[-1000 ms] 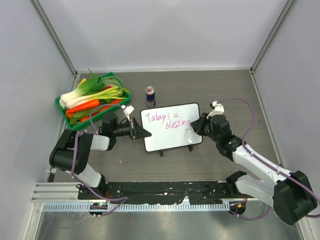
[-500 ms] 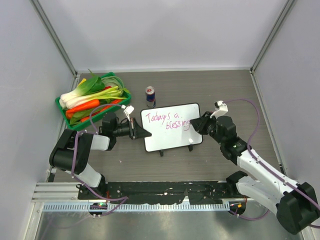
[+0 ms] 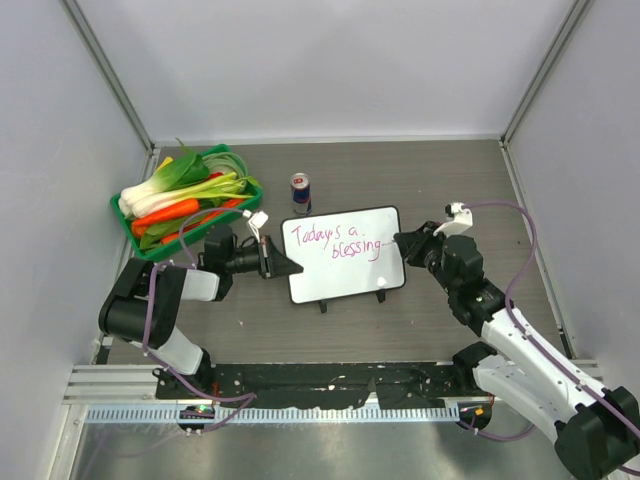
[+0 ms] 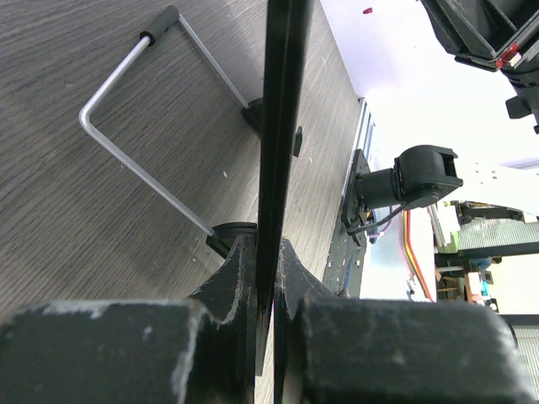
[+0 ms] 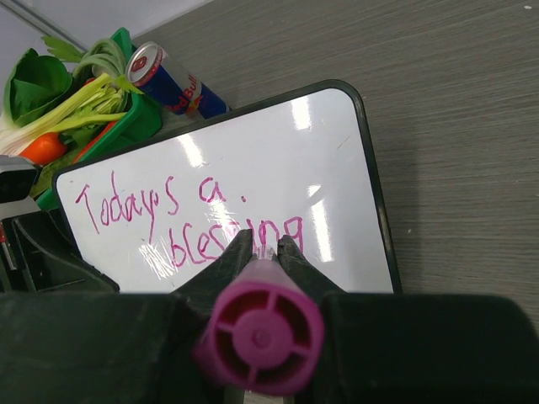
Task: Write a sentence on the whiteboard
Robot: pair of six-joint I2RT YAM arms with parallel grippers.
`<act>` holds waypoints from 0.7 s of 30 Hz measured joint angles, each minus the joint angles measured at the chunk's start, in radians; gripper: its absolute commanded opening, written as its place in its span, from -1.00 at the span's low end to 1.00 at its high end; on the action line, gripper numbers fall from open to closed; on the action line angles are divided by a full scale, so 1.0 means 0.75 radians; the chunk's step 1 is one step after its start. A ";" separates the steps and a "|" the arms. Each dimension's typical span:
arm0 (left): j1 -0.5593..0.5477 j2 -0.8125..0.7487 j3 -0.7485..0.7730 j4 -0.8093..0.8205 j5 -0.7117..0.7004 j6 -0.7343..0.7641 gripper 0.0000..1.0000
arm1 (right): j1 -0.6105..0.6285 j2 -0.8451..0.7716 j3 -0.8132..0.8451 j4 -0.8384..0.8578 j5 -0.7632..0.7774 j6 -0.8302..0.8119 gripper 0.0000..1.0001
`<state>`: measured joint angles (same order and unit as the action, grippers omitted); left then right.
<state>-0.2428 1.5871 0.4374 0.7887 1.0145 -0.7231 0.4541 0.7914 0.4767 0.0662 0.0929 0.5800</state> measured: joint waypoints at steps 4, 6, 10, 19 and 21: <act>0.000 0.001 0.000 0.000 0.000 0.000 -1.00 | 0.000 -0.017 0.000 -0.015 0.040 -0.012 -0.99; 0.000 0.002 0.000 0.000 0.000 -0.001 -1.00 | -0.001 -0.016 0.000 -0.023 0.060 -0.019 -0.99; 0.000 0.002 0.000 0.000 0.000 -0.001 -1.00 | -0.001 0.004 0.000 -0.030 0.089 -0.033 -0.99; 0.000 0.002 0.001 0.000 0.000 -0.001 -1.00 | -0.006 0.072 -0.006 -0.016 0.095 -0.034 -0.99; 0.000 0.002 0.001 0.000 0.001 -0.001 -1.00 | -0.006 0.088 -0.007 -0.011 0.095 -0.034 -0.99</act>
<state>-0.2428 1.5887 0.4377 0.7887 1.0149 -0.7235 0.4496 0.8574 0.4717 0.0582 0.1638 0.5545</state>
